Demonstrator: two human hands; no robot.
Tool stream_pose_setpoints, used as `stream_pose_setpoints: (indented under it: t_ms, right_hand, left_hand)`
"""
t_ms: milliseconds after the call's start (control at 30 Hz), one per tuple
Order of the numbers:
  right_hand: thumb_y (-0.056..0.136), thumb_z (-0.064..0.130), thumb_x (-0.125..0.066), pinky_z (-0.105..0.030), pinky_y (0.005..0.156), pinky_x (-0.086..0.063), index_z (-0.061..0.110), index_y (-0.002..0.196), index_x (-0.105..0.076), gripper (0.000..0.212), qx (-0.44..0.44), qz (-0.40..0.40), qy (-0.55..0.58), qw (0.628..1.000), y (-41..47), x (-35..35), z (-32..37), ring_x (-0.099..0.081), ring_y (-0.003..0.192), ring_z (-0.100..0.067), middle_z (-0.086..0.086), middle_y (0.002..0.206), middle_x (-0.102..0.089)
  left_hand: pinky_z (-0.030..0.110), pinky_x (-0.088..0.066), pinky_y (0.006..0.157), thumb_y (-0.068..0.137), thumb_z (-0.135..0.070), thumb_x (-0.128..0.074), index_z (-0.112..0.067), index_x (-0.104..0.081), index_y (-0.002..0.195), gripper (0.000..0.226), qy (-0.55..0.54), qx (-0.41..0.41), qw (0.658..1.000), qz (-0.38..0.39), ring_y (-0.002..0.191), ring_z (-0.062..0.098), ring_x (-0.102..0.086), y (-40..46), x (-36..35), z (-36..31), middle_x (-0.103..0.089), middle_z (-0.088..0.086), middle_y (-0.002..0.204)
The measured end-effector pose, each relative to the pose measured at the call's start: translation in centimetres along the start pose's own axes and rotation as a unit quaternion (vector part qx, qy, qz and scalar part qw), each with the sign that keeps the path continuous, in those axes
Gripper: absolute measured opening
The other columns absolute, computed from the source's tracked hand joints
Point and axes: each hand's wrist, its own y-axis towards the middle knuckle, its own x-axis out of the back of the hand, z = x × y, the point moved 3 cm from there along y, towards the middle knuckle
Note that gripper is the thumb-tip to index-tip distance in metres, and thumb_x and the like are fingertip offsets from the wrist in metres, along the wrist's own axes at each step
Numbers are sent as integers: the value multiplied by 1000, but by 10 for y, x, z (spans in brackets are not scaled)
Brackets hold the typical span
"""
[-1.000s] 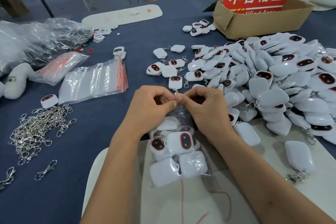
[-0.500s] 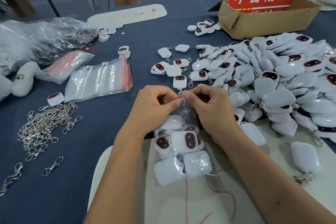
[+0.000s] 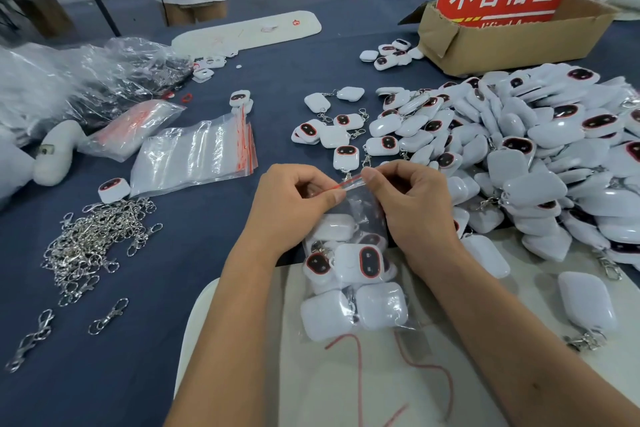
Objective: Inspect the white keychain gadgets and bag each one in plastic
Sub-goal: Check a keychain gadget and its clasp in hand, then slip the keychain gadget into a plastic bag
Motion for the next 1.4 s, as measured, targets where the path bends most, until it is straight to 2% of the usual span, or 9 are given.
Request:
stream_pose_setpoints:
  t_ms: [267, 367, 467, 533, 600, 733, 1033, 1233, 1400]
  right_hand:
    - [97, 30, -74, -17, 58, -46, 22, 80, -77, 19, 10, 60, -22, 998, -1, -5, 2, -56, 58, -2, 9, 62, -68]
    - [94, 26, -76, -12, 60, -45, 27, 76, -76, 18, 33, 73, -38, 996, -2, -7, 3, -59, 60, 2, 14, 65, -70]
    - [94, 23, -77, -14, 54, -45, 23, 74, -76, 20, 13, 54, -7, 998, -1, -5, 1, -56, 56, 0, 10, 62, -68]
    - [95, 20, -77, -15, 52, -47, 19, 76, -76, 18, -11, 48, 35, 998, -1, -3, 0, -57, 53, -1, 8, 60, -68]
    - [95, 18, -77, -14, 50, -46, 18, 76, -76, 18, -23, 48, 63, 997, -2, -3, 0, -57, 50, -1, 9, 58, -67]
    - [94, 19, -77, -16, 52, -48, 20, 76, -76, 18, -18, 47, 51, 997, -2, -4, 0, -58, 53, -2, 8, 60, -67]
    - [93, 22, -78, -20, 59, -53, 17, 84, -80, 10, -35, 85, 33, 995, -2, -3, 6, -67, 63, -10, -3, 75, -77]
    - [94, 20, -77, -22, 58, -54, 17, 81, -81, 14, -57, 49, 66, 995, -1, 1, 3, -68, 62, -9, -3, 74, -77]
    - [94, 25, -78, -26, 62, -57, 23, 83, -82, 11, -55, 53, 64, 995, -1, -1, 1, -69, 65, -11, -4, 77, -79]
  left_hand:
    - [26, -51, 65, 84, -7, -83, -15, -79, 76, 12, -21, -1, 1000, 11, 66, 12, -60, -1, 0, 0, -73, 6, 71]
    - [36, -56, 69, 85, -11, -83, -16, -80, 79, 8, -38, -5, 999, 3, 69, 17, -63, -2, 0, 0, -74, 8, 74]
    - [48, -59, 77, 85, -13, -84, -16, -80, 83, 5, -48, 10, 999, 10, 75, 32, -69, -2, 1, 1, -76, 12, 80]
    - [49, -59, 80, 85, -11, -83, -13, -79, 84, 4, -50, 23, 998, 4, 75, 29, -69, -2, 2, 2, -76, 15, 83]
    - [45, -57, 76, 86, -9, -82, -11, -79, 82, 5, -54, 30, 998, 0, 73, 22, -64, -1, 3, 1, -75, 19, 83]
    - [38, -53, 74, 88, -8, -80, -12, -77, 80, 9, -58, 30, 998, 7, 72, 22, -61, -1, 2, 0, -73, 22, 83]
    - [30, -60, 78, 87, -15, -82, -17, -80, 85, 3, -88, 27, 996, 16, 78, 15, -72, -2, 2, 1, -79, 3, 83]
    - [17, -56, 76, 89, -9, -79, -16, -79, 86, 7, -56, 40, 998, -10, 77, 11, -67, -3, 20, 10, -78, 7, 86]
    - [15, -53, 73, 93, -9, -75, -15, -77, 84, 10, -36, 37, 999, -4, 70, 8, -66, -4, 25, 11, -75, 2, 73]
